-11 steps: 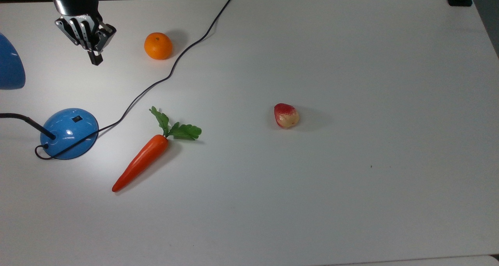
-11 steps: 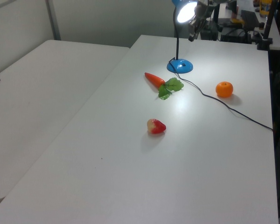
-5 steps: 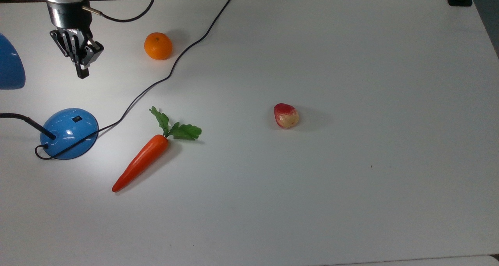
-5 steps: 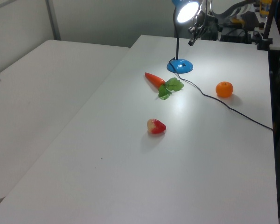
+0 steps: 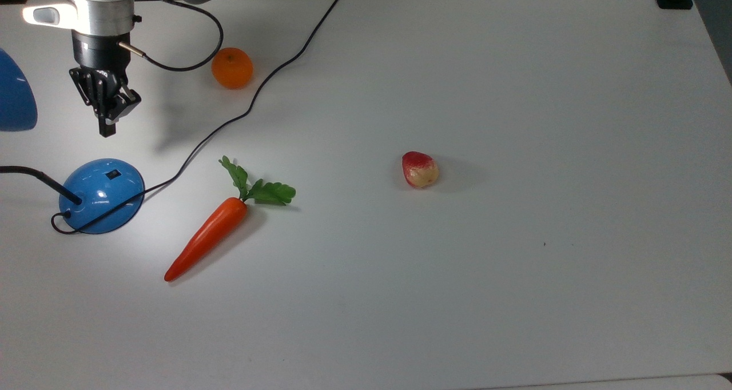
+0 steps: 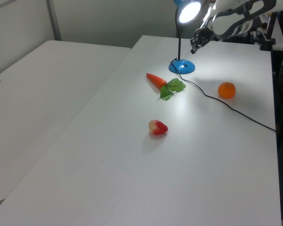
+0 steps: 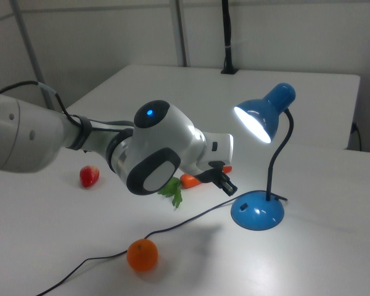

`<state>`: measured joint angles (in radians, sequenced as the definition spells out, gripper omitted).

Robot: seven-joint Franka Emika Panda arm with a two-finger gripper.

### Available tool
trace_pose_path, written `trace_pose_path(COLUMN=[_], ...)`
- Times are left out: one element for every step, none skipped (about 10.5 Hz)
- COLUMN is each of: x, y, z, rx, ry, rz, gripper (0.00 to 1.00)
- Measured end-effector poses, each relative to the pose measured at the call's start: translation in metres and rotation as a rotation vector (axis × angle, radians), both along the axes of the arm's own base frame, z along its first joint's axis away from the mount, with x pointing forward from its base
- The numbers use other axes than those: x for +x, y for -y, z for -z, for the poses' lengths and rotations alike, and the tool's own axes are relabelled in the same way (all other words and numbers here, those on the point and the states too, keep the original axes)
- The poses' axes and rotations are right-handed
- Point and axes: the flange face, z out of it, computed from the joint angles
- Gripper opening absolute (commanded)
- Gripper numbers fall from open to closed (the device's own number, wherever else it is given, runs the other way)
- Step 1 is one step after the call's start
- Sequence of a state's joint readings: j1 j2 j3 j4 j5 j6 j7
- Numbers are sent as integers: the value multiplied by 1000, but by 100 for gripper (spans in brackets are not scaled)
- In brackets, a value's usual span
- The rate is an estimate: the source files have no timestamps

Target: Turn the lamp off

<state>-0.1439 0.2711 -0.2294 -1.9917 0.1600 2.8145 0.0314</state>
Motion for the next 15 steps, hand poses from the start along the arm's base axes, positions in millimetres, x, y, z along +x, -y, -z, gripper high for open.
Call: trace_pose_path(x=[2, 6, 12, 16, 19, 21, 23, 25, 27, 28, 28, 29, 29, 30, 31], y=[5, 8, 9, 10, 10, 9, 10, 10, 10, 10, 10, 10, 10, 10, 10], z=[10, 17, 21, 22, 26, 31, 36, 39, 42, 44, 47, 49, 52, 55, 57], rx=[-11, -16, -21, -24, -25, -26, -29, -30, -30, -29, -28, -28, -27, -33, -37], ry=[4, 1, 1, 2, -1, -5, -7, -6, -8, -10, -13, -16, -20, -13, -4], rz=[8, 10, 8, 7, 6, 4, 5, 6, 7, 9, 10, 10, 10, 10, 14], gripper=[0, 0, 0, 0, 0, 0, 0, 0, 0, 0, 0, 0, 0, 0, 0])
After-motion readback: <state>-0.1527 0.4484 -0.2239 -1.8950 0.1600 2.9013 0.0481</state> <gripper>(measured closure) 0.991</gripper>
